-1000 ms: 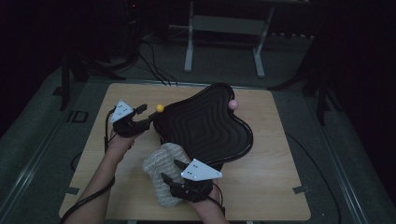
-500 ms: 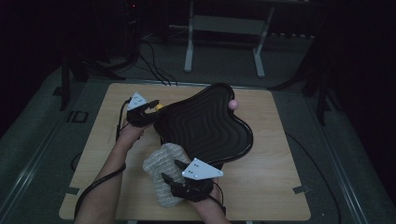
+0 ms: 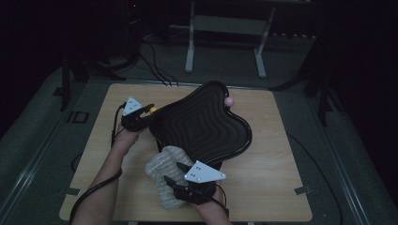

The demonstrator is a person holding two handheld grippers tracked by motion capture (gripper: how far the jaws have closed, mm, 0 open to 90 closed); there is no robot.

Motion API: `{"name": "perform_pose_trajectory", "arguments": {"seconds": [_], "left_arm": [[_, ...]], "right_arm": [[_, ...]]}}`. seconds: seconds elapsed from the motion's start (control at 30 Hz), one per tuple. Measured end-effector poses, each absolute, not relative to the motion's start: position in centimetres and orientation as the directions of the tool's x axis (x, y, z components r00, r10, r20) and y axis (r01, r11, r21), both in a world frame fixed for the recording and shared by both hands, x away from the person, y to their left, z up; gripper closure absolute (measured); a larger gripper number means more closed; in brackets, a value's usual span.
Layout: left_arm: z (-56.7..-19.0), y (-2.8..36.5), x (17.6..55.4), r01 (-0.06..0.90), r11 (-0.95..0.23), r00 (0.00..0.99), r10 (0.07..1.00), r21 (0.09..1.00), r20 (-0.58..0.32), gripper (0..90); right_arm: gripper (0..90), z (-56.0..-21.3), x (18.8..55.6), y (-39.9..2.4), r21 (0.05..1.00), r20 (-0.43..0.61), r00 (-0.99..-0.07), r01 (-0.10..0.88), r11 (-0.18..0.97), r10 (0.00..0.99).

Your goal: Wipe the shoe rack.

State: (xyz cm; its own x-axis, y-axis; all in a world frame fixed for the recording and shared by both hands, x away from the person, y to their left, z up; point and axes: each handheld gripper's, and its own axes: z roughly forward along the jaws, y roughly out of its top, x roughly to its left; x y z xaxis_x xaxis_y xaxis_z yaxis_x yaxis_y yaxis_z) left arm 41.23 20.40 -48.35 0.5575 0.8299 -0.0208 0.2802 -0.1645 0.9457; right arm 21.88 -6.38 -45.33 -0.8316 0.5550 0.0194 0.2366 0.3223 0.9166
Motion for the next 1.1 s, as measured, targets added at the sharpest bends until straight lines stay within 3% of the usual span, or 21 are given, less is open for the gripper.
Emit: {"name": "perform_pose_trajectory", "arguments": {"seconds": [0.5, 1.1], "left_arm": [[-48.6, 23.2, 37.4, 0.280, -0.137, 0.543, 0.839, 0.950, -0.038, 59.7], [-48.5, 23.7, 33.6, 0.264, -0.175, 0.625, 0.780, 0.949, -0.030, 59.7]], "right_arm": [[46.2, -45.2, 22.1, -10.2, 0.911, -0.030, -0.811, 0.218, 0.349, 0.585], [48.1, -45.2, 24.2, -15.3, 0.917, -0.029, -0.725, 0.255, 0.307, 0.688]]}}
